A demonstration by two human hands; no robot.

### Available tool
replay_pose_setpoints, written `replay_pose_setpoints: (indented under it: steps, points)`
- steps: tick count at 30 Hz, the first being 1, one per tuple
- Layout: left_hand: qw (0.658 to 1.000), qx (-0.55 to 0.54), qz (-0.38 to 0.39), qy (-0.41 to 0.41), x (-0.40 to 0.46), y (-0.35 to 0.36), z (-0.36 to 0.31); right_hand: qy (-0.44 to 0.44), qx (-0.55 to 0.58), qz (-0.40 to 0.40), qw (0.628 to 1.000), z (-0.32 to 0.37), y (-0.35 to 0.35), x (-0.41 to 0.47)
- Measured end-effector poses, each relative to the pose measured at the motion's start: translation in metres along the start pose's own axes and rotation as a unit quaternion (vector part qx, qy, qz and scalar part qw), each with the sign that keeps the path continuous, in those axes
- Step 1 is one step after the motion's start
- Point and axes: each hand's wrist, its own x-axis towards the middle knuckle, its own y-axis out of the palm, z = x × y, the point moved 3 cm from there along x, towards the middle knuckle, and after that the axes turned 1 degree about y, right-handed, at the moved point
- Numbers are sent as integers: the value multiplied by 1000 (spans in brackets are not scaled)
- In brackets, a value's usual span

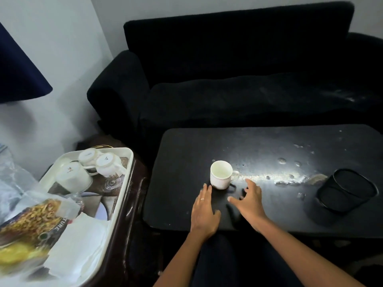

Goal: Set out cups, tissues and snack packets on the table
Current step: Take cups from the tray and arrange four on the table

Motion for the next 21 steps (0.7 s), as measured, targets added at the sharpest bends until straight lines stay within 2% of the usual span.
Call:
replay_pose_setpoints:
  steps: [7,12,16,19,21]
  points:
    - [999,-34,-36,-11,-29,-16,12,1,-157,32,987,6,15,-39]
    - [995,-26,-99,-19,-46,-58,39,-54,-180,97,977,36,44,-61]
    - [975,44,-214,45,-62,-112,54,-120,-179,138,967,76,72,-75]
    - [937,94,-322,101,-70,-148,58,-170,-183,151,956,108,90,-82]
    - [914,116,-378,89,-70,-170,64,-206,-183,159,948,129,102,-86]
